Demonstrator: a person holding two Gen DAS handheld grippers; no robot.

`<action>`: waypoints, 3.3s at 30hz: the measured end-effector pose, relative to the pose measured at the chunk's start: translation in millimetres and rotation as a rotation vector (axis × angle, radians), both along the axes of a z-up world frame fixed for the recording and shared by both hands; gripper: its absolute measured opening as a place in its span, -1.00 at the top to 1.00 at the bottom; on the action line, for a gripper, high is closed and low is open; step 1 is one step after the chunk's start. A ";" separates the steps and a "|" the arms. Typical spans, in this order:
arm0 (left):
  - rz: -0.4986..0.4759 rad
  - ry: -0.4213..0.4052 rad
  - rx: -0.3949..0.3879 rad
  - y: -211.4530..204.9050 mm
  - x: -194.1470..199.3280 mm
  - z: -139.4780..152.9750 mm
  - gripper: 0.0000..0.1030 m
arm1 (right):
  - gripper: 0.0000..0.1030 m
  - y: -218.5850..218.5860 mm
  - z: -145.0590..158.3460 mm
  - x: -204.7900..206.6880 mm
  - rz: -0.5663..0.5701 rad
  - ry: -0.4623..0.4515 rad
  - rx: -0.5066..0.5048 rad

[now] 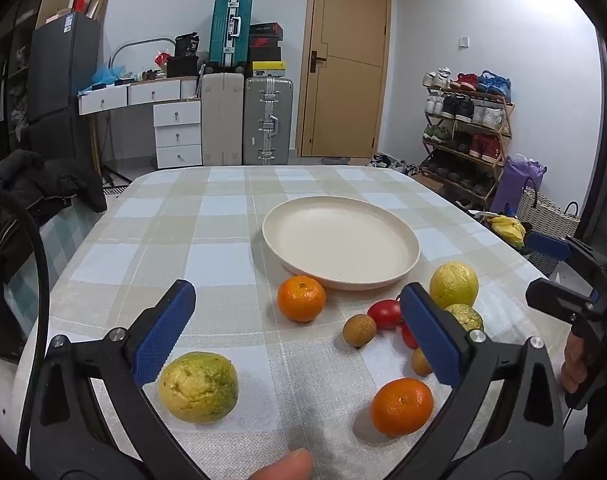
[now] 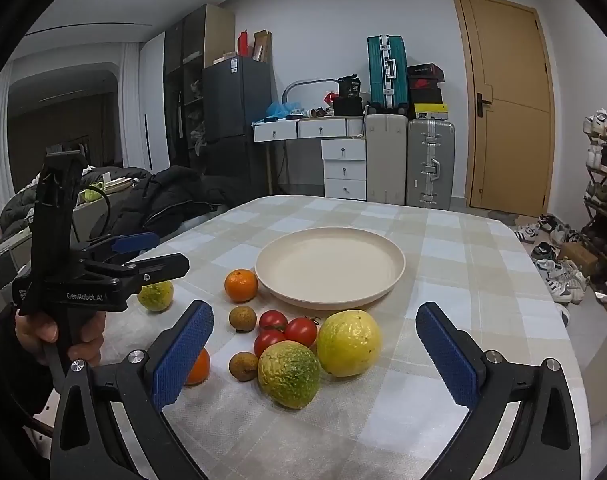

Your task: Organize fruits

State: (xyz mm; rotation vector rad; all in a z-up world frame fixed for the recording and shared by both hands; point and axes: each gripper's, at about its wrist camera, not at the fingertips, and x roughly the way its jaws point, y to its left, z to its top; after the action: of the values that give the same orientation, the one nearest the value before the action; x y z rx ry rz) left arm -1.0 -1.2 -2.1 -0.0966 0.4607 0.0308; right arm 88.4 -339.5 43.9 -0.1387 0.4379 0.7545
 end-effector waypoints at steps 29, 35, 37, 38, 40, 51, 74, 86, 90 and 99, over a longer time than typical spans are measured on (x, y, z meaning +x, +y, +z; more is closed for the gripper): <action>-0.001 0.025 -0.017 4.7 7.8 -8.0 -0.98 | -1.00 -3.2 -1.8 3.2 -0.002 0.019 0.026; -0.002 0.026 -0.018 4.5 8.0 -7.7 -0.98 | -1.00 -2.2 -1.6 2.7 -0.001 0.018 0.019; -0.001 0.028 -0.018 4.3 8.1 -7.4 -0.98 | -1.00 -1.9 -1.7 2.8 0.000 0.017 0.017; -0.002 0.028 -0.018 4.5 8.1 -7.6 -0.98 | -1.00 -2.0 -1.7 2.7 -0.001 0.016 0.017; -0.001 0.027 -0.018 4.5 7.9 -7.5 -0.98 | -1.00 -1.8 -1.7 3.0 0.000 0.017 0.017; -0.001 0.028 -0.018 4.3 7.8 -7.5 -0.98 | -1.00 -2.1 -2.0 3.6 -0.001 0.018 0.017; -0.002 0.029 -0.016 4.5 8.7 -8.8 -0.98 | -1.00 -2.3 -2.7 3.1 -0.002 0.019 0.013; 0.004 0.031 -0.024 6.0 9.6 -12.5 -0.98 | -1.00 -3.2 -3.4 5.8 -0.018 0.029 0.012; 0.002 0.026 -0.027 6.8 9.8 -12.7 -0.98 | -1.00 -2.2 -4.3 8.7 -0.034 0.038 -0.001; 0.011 0.065 0.003 7.7 6.5 -8.6 -0.98 | -1.00 8.5 -20.2 29.1 -0.087 0.171 -0.141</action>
State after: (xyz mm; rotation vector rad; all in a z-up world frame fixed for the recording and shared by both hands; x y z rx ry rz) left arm 5.5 6.6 -10.7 -0.0953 0.5250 0.0454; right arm 117.5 -331.0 23.7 -0.1864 0.6559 0.6520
